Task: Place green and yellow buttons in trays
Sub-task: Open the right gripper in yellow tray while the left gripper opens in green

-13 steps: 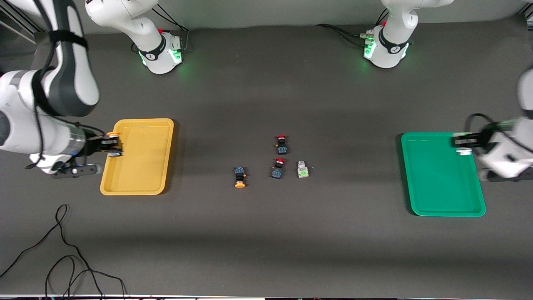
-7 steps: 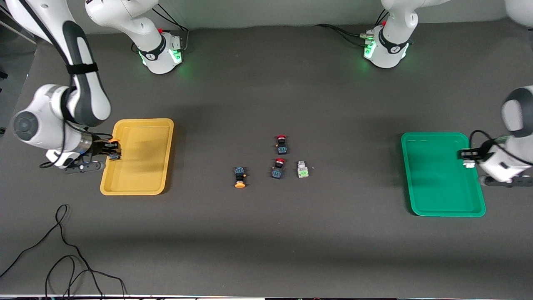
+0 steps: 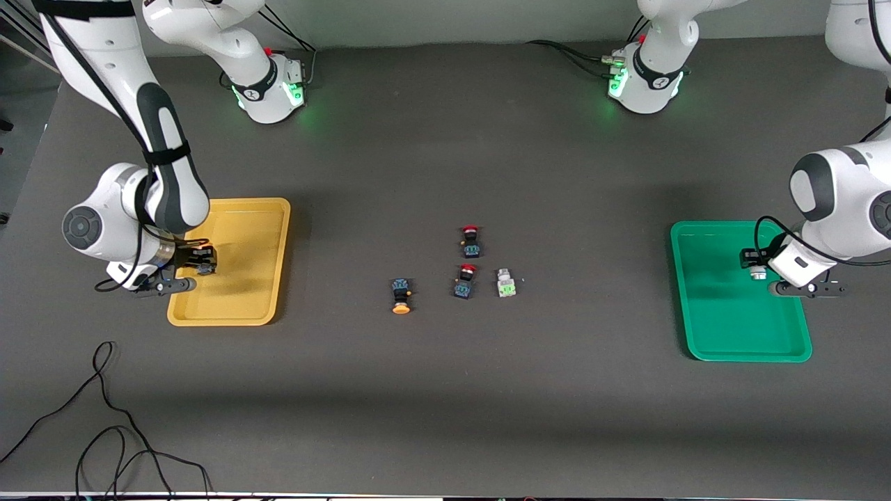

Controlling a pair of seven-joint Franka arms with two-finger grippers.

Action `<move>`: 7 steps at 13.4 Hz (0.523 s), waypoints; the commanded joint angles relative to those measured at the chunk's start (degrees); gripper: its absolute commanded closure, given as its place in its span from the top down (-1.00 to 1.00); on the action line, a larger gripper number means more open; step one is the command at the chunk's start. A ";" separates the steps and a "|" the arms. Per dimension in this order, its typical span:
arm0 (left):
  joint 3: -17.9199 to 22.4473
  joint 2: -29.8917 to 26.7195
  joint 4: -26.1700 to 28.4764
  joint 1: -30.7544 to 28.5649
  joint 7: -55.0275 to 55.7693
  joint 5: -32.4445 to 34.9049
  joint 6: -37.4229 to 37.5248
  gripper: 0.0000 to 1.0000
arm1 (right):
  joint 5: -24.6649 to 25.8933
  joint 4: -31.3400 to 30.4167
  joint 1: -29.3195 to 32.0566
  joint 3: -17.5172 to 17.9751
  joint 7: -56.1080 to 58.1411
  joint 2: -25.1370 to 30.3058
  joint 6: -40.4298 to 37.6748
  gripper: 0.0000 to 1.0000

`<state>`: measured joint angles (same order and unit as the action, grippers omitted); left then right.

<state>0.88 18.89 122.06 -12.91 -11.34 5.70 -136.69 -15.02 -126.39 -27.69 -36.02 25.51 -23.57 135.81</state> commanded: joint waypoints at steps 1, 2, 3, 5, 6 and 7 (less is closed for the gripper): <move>-0.52 2.98 0.46 -2.46 -3.59 0.63 -5.76 -1.00 | -2.03 5.95 -0.08 -0.36 1.39 -0.60 -6.83 1.00; -0.61 4.47 0.46 -3.86 -4.74 0.63 -8.39 -1.00 | -2.03 8.85 -0.08 -0.37 0.78 -0.43 -10.79 1.00; -0.61 5.88 0.55 -4.57 -5.70 0.63 -10.77 -1.00 | -1.51 12.10 -0.61 -0.63 -0.88 -0.25 -14.31 1.00; -0.61 6.33 0.55 -4.58 -5.89 0.63 -11.50 -1.00 | 0.50 19.56 -1.05 -0.54 -4.92 -0.16 -22.82 1.00; -0.61 5.90 0.46 -4.58 -5.98 0.63 -11.06 -1.00 | 1.56 23.34 -1.14 -0.02 -7.90 -0.51 -26.43 1.00; -0.61 5.81 0.46 -4.23 -6.06 0.63 -10.97 -0.92 | 1.75 25.99 -1.75 1.20 -10.89 -0.69 -28.47 1.00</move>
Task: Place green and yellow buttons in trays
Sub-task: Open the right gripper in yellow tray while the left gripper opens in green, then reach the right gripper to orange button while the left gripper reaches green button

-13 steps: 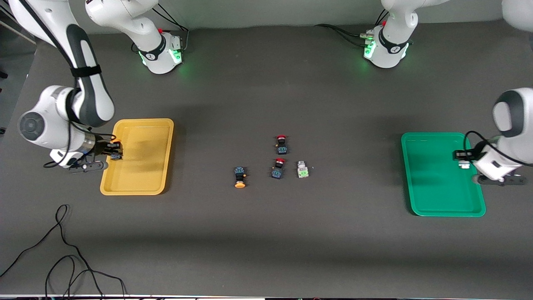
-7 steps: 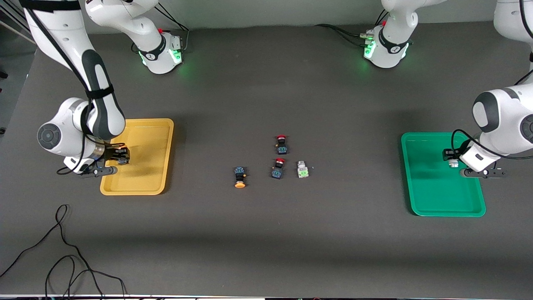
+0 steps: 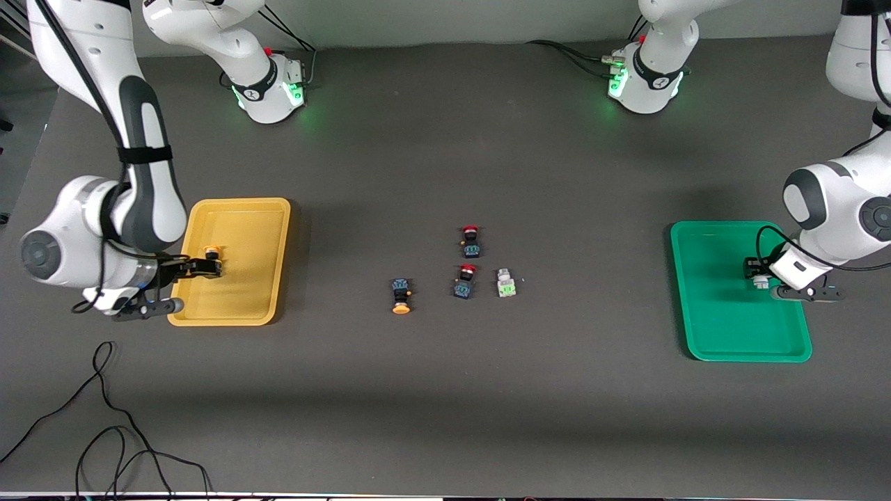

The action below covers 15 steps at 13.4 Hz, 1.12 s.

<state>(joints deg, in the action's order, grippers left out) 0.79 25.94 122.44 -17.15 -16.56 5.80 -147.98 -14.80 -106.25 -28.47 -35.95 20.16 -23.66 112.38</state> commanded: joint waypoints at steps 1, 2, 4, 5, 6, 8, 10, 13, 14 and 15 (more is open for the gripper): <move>-0.53 -1.24 0.08 0.01 -0.93 0.53 0.32 -0.27 | 1.53 7.62 -3.15 2.02 -8.18 -0.69 -5.85 1.00; -0.53 -1.32 0.08 0.10 -1.45 0.53 0.41 0.11 | 1.45 8.51 -5.69 2.29 -12.47 -0.69 -5.86 1.00; -0.53 -2.03 -0.27 0.01 -1.63 0.53 1.37 0.55 | 0.74 10.35 -11.14 2.64 -21.09 -1.04 -5.86 1.00; -0.62 -2.46 -0.45 -0.16 -1.63 0.53 2.50 0.83 | 0.57 11.84 -14.04 2.64 -24.96 -2.26 -5.69 1.00; -0.62 -3.51 -0.63 0.01 -1.63 0.53 4.00 0.88 | -0.48 13.77 -16.68 3.08 -28.65 -4.01 -5.51 1.00; -0.97 -8.07 -2.20 0.36 -0.93 0.44 11.69 0.93 | -6.17 17.37 -20.03 4.57 -33.50 -7.26 -5.07 1.00; -1.84 -12.56 -7.63 1.67 0.03 -0.35 27.31 0.93 | -11.62 18.97 -22.49 5.36 -34.92 -10.52 -1.14 1.00; -2.28 -15.64 -19.75 5.27 4.94 -1.22 48.24 0.91 | -13.14 18.62 -26.54 5.45 -39.57 -16.57 9.75 1.00; -2.29 -16.17 -22.83 6.68 7.66 -3.32 52.92 0.91 | -13.23 18.36 -26.98 5.63 -39.85 -18.68 13.00 1.00; -2.29 -16.35 -25.73 8.60 10.56 -5.34 56.36 0.91 | -13.49 18.27 -26.99 6.85 -40.11 -20.71 15.73 1.00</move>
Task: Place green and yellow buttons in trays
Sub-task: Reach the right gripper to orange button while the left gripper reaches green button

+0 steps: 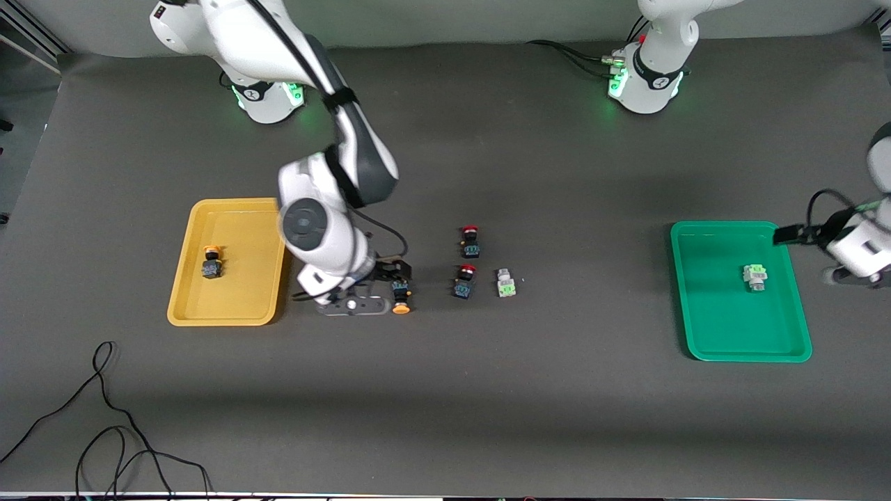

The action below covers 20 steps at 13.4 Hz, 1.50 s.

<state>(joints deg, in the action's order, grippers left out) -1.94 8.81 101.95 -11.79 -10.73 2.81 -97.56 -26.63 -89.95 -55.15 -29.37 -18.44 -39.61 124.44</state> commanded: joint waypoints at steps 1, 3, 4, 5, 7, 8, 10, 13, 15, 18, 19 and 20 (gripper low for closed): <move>0.45 1.03 -8.41 6.40 8.58 -3.41 9.03 0.85 | -2.46 1.36 -0.31 0.63 -1.59 -6.43 6.31 1.00; 0.45 1.20 -10.72 11.68 15.44 -5.08 9.85 0.84 | -5.53 1.35 -0.40 0.63 -1.42 -8.46 7.92 1.00; 0.45 1.29 -10.90 14.57 19.31 -7.18 9.15 0.84 | -5.98 1.36 -0.40 0.72 -1.33 -8.73 8.01 0.96; 0.45 1.55 -11.42 17.82 24.13 -8.50 7.75 0.84 | -5.98 1.36 -0.40 0.72 -1.33 -8.99 8.01 0.76; 0.45 3.48 -11.78 23.63 31.71 -8.60 3.45 0.87 | -5.98 1.36 -0.31 0.72 -0.72 -9.34 8.10 0.05; 0.45 4.62 -11.69 26.18 33.74 -8.69 1.17 0.87 | -5.98 1.36 -0.31 0.72 -0.72 -9.34 8.10 -0.30; 0.45 7.60 -11.69 29.79 40.41 -8.61 -3.92 0.88 | -5.89 1.36 -0.22 0.63 -0.45 -9.17 8.10 -0.71; 0.45 12.17 -11.69 34.80 47.61 -8.52 -9.90 0.88 | -5.63 1.27 0.57 0.20 1.21 -7.42 6.70 -0.80; 0.54 15.87 -11.60 38.23 52.55 -8.52 -14.83 0.88 | -5.45 1.53 0.57 -1.99 1.39 -4.53 0.84 -0.81; 0.45 21.40 -11.60 40.96 55.11 -8.52 -21.68 0.88 | -4.49 1.53 0.48 -5.07 1.83 1.62 -7.96 -0.81; 0.45 22.99 -11.60 41.58 55.46 -8.43 -23.53 0.89 | -3.62 1.44 0.48 -5.86 3.23 3.38 -10.77 -0.81; 0.45 24.39 -11.60 42.28 55.56 -8.43 -25.29 0.89 | -2.56 1.27 0.48 -7.18 4.72 4.97 -14.02 -0.81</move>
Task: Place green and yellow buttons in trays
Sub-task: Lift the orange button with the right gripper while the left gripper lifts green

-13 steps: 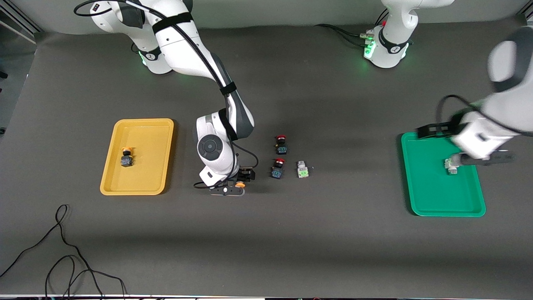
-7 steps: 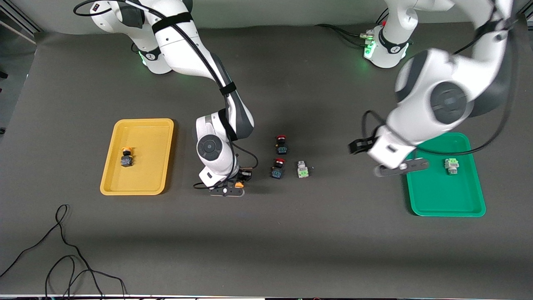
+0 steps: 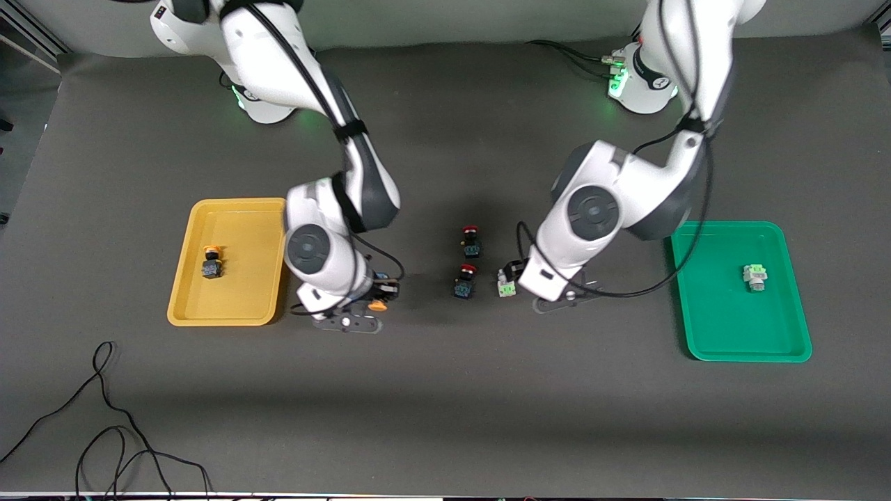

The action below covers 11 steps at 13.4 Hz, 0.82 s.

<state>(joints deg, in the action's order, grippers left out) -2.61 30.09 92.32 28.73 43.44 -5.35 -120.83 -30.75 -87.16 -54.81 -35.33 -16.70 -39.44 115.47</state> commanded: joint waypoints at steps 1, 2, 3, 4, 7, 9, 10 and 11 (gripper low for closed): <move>1.20 4.70 -1.97 2.55 1.82 0.07 -3.69 0.89 | 2.88 -1.70 0.05 -2.88 5.16 5.95 -7.43 -0.81; 1.20 5.84 -1.97 3.17 2.96 0.42 -5.01 0.90 | 4.46 -2.75 -0.21 -4.64 8.75 7.44 -8.67 -0.81; 1.20 6.81 -1.97 3.44 3.23 0.68 -6.07 0.90 | 5.95 -5.19 -0.56 -6.49 12.53 9.28 -8.77 -0.81; 1.20 7.87 -1.97 3.79 3.23 0.77 -6.51 0.90 | 6.66 -7.57 -0.56 -8.16 16.05 11.12 -8.78 -0.81; 1.29 10.94 -1.79 4.23 3.67 0.78 -10.19 0.90 | 8.42 -14.95 -0.74 -15.18 26.08 15.35 -8.69 -0.81; 1.38 12.26 -1.79 4.93 4.29 0.78 -12.40 0.91 | 8.87 -19.70 -0.83 -19.58 32.49 17.29 -8.34 -0.81; 1.47 12.88 -1.79 5.11 4.29 0.86 -13.02 0.91 | 8.87 -22.24 -0.83 -21.60 36.00 17.82 -6.94 -0.81; 1.47 13.23 -1.79 5.11 4.29 0.95 -13.55 0.91 | 8.87 -25.66 -0.83 -22.93 38.73 18.43 -4.32 -0.81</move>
<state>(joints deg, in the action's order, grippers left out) -2.40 41.93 92.14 32.17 45.89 -5.15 -133.70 -23.01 -105.55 -54.38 -56.02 17.01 -24.95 107.19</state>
